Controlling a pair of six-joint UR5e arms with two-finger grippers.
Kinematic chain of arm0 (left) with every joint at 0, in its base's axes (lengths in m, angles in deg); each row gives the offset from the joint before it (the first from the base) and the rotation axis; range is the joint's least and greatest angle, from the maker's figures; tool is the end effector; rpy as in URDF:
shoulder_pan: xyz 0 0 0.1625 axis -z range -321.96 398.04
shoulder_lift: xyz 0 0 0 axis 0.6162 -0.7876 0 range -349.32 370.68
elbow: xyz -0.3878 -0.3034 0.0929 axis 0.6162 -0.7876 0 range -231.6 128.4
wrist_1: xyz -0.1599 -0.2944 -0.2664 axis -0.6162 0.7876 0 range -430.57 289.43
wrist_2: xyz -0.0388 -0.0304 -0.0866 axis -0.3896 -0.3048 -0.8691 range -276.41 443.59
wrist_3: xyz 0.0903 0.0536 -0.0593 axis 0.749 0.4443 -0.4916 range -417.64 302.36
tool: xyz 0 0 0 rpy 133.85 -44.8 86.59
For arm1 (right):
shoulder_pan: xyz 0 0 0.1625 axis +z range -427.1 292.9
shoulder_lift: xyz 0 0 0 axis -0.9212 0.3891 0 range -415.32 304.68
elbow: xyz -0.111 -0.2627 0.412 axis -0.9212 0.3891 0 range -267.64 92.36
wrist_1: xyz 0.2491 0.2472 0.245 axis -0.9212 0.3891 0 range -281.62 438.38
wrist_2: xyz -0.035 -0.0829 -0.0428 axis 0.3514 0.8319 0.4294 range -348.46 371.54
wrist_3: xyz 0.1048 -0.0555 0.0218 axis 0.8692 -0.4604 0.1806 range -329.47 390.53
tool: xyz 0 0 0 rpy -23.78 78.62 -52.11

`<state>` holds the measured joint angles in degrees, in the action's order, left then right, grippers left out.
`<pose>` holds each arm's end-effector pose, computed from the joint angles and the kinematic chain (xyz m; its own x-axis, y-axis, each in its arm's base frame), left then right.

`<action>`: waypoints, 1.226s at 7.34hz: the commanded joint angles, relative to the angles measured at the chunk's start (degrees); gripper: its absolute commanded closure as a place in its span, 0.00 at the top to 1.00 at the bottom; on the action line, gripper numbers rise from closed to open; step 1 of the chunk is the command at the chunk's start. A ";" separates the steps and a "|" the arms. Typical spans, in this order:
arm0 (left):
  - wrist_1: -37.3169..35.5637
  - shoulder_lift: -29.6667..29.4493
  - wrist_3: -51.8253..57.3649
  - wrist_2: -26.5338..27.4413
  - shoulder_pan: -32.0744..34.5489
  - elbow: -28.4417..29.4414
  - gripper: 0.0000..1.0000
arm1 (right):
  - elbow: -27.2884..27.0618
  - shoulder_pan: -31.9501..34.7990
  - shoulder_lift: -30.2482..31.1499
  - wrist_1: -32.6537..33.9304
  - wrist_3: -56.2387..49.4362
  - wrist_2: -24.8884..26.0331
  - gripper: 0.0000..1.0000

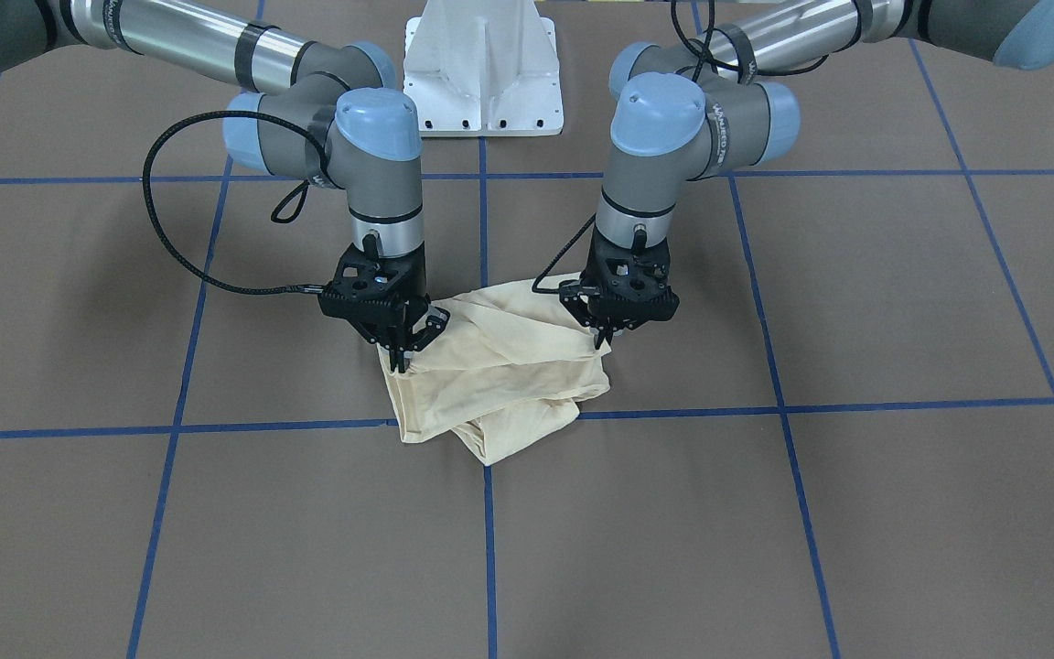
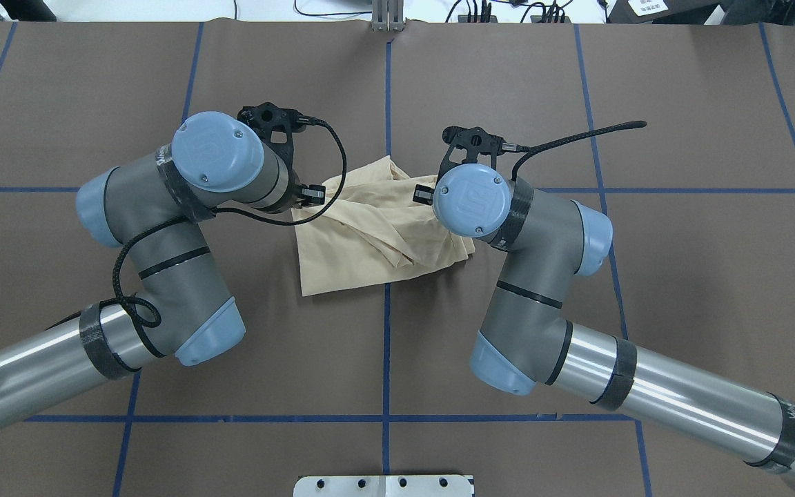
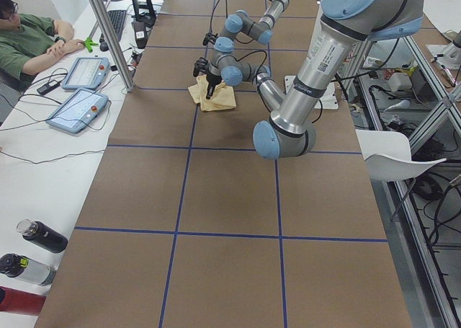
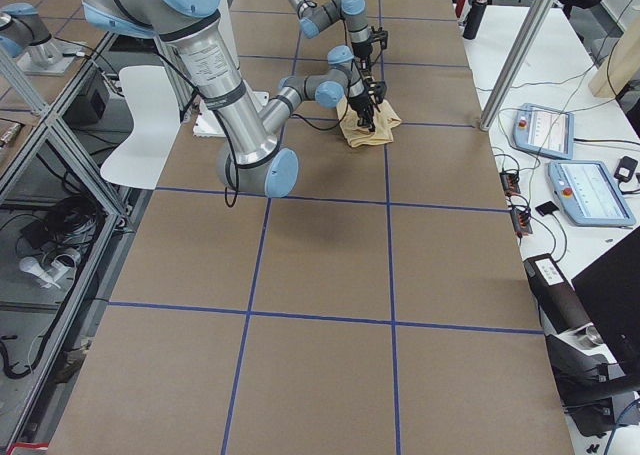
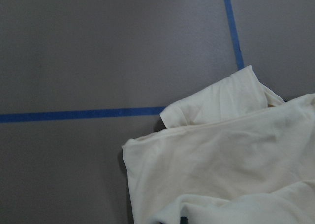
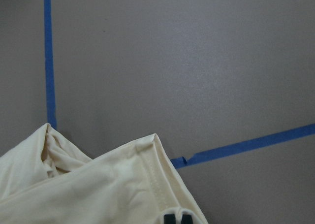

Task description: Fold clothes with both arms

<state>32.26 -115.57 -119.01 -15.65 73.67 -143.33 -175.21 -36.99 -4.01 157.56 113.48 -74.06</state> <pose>0.5612 -0.5425 0.3142 0.6778 0.0961 -0.7289 0.1698 0.9442 0.2824 -0.6181 -0.5232 0.3219 0.6519 0.2366 0.7205 -0.4724 0.8699 0.1417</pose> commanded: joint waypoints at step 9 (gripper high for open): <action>4.48 5.22 30.61 -21.25 15.53 0.41 1.00 | 1.00 -6.19 -9.73 13.73 -23.03 -2.41 0.89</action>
<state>36.75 -110.38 -88.50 -36.79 89.14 -142.94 -174.92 -41.44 -13.77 170.01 99.46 -79.67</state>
